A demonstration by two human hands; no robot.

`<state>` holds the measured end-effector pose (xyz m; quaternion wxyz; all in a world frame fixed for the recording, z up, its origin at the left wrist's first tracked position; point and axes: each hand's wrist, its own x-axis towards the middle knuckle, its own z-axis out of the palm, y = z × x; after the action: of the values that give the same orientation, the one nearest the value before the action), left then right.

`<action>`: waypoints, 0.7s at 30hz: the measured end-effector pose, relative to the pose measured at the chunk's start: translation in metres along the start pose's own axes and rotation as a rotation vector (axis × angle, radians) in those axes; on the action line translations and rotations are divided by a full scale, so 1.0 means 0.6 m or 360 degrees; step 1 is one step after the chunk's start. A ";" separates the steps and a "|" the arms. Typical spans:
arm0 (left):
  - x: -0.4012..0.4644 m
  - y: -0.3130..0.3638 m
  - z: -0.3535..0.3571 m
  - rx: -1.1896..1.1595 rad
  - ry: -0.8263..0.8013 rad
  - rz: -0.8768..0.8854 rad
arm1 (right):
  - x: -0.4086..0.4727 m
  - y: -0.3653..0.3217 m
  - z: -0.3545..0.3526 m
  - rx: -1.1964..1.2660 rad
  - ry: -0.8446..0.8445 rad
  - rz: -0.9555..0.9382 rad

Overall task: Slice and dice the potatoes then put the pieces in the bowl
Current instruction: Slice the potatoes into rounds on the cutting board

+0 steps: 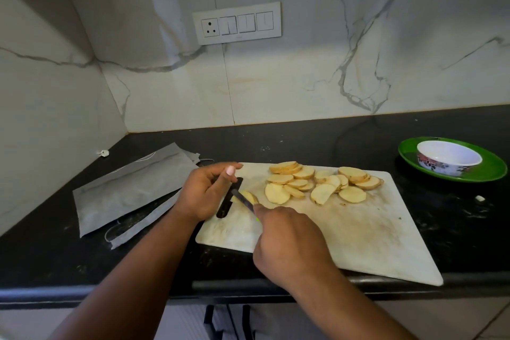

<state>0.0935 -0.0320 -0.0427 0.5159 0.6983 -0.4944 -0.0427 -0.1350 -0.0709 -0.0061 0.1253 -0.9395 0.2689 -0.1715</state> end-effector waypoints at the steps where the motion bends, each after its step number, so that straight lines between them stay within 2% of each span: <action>1: -0.002 0.003 0.000 0.0073 -0.0045 -0.0002 | 0.002 0.004 0.002 -0.0021 -0.0001 0.0034; 5: 0.002 0.010 -0.002 0.0466 -0.0282 0.0092 | 0.002 0.033 -0.008 -0.0031 0.0080 0.0121; 7: 0.002 0.009 -0.004 0.0537 -0.0388 0.0109 | -0.006 0.039 -0.017 0.0050 0.0102 0.0107; 10: 0.003 0.009 -0.009 0.0605 -0.0453 0.0086 | -0.016 0.069 -0.033 0.0120 0.0278 0.0144; 14: 0.000 0.029 -0.005 0.0673 -0.0454 0.0096 | 0.021 0.187 -0.059 0.0117 0.0547 0.0430; 16: 0.001 0.055 0.011 0.0716 -0.0538 0.0154 | 0.052 0.249 -0.066 0.0169 0.0681 0.0482; 19: 0.023 0.082 0.047 0.0780 -0.0805 0.0095 | 0.089 0.298 -0.073 0.0230 0.0701 0.0496; 21: 0.041 0.082 0.071 0.0741 -0.0875 0.0043 | 0.108 0.311 -0.064 0.0404 0.0618 0.0562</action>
<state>0.0502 -0.0780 -0.0137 0.1913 0.7529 -0.6204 -0.1084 -0.1849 -0.2658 -0.0157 0.2160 -0.8045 0.4235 -0.3560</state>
